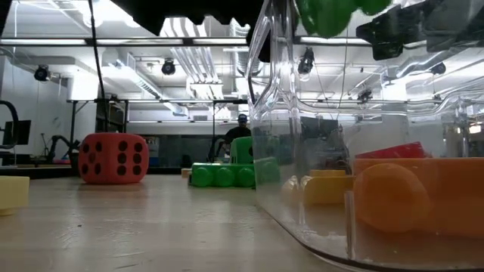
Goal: Pick & Place Toys
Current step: Put the bottom green game piece into the transparent bin, then put the green game piece into the bottom transparent bin, then put the yellow game piece into the bottom transparent bin
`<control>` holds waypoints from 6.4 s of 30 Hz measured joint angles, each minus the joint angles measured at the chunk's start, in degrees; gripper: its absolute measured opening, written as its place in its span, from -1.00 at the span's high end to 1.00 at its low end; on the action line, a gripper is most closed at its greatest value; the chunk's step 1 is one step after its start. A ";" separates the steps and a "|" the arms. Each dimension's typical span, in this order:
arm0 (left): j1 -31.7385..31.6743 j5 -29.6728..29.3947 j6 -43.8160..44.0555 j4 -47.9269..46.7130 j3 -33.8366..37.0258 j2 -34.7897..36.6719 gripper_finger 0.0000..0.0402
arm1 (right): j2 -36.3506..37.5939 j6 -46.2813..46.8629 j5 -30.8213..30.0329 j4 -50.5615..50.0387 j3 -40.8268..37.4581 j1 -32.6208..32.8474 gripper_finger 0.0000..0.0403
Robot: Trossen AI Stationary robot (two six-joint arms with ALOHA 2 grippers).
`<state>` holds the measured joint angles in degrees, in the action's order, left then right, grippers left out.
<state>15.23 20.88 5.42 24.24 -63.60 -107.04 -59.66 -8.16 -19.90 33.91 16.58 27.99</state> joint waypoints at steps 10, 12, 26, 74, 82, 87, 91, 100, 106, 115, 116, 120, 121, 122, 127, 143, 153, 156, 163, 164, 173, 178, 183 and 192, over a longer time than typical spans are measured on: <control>-0.15 2.12 -0.98 -7.07 -2.81 -2.95 0.97 | 0.00 0.22 0.00 -0.72 0.00 -0.01 0.17; -0.29 2.07 -0.95 -8.50 -2.72 -2.76 0.90 | 0.00 0.22 0.00 -0.85 0.00 0.00 0.17; -0.25 -0.25 -3.71 -11.57 -2.87 -1.09 -0.15 | 0.00 0.24 0.02 -0.98 0.00 0.00 0.17; -11.92 -33.47 2.15 -32.34 13.54 4.67 -0.21 | 0.00 0.87 0.02 -1.49 -0.02 -0.01 0.17; -10.54 -34.00 3.42 -33.13 13.53 5.46 0.21 | -0.01 0.86 0.02 -1.61 -0.02 0.00 0.17; -10.34 -33.30 5.39 -34.02 13.50 6.75 0.56 | -0.02 0.87 0.02 -1.62 0.00 -0.02 0.17; -10.17 -31.94 5.36 -35.29 13.79 8.58 0.69 | -0.01 0.87 0.02 -1.84 0.00 0.00 0.17; -9.91 -29.17 5.06 -35.20 13.91 12.99 0.69 | -0.02 0.87 0.02 -1.85 -0.01 0.00 0.17; -9.81 -27.74 4.85 -31.89 13.91 15.34 0.69 | -0.01 0.87 0.02 -1.89 -0.01 0.00 0.17; -7.77 -21.52 0.83 -16.47 13.89 15.93 0.61 | 0.00 1.33 0.02 -1.61 -0.56 0.00 0.17; -7.40 -20.65 0.50 -14.66 13.89 15.93 0.63 | 0.00 1.35 0.02 -1.43 -0.78 0.00 0.17; -5.71 -17.84 0.36 -8.63 13.89 15.93 0.69 | -0.02 1.53 0.02 -1.22 -1.01 -0.02 0.17; -5.22 -17.27 0.36 -7.26 13.88 15.93 0.69 | -0.02 1.53 0.02 -1.25 -1.01 -0.02 0.17; -4.71 -16.99 0.38 -6.27 13.85 15.93 0.69 | -0.02 1.51 0.02 -1.27 -1.01 -0.02 0.17; -1.65 -16.76 1.05 -3.37 13.24 15.67 0.63 | -0.02 -0.53 -1.09 2.28 -1.01 -0.02 0.17; 1.71 -16.51 2.04 -5.25 3.25 3.92 0.58 | 10.95 -6.87 0.87 17.93 -9.99 0.00 0.17; 1.53 -12.92 1.90 -7.98 0.29 1.39 0.59 | 19.02 -3.98 0.17 16.85 -15.10 -0.02 0.17; 1.53 -12.91 1.91 -8.48 0.29 1.37 0.45 | 19.00 -3.75 0.11 15.95 -15.10 -0.01 0.17; 1.50 -12.04 0.88 -8.69 0.29 1.37 -0.01 | 16.78 -3.27 -0.01 16.14 -15.08 0.00 0.17; 1.50 -12.02 0.63 -8.71 0.30 1.37 -0.06 | 16.63 -3.16 -0.03 16.13 -15.08 0.00 0.17; 2.71 -11.89 -0.27 -20.22 0.36 6.72 -0.25 | 16.40 -2.92 -0.46 16.40 -15.03 0.00 0.17; 5.24 -12.16 3.34 -40.51 0.36 10.11 -0.25 | 16.29 -2.58 -0.46 16.37 -14.99 0.00 0.17; 9.89 -12.25 8.09 -48.62 2.86 10.24 -0.25 | 16.15 -2.56 -0.70 16.26 -14.99 0.00 0.17; 16.87 -16.89 16.46 -49.44 4.79 10.24 -0.25 | 16.06 -2.56 -1.58 16.26 -14.99 0.00 0.17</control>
<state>32.10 4.00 21.88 -25.20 -58.81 -96.79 -43.59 -10.72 -21.48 50.17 1.58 27.99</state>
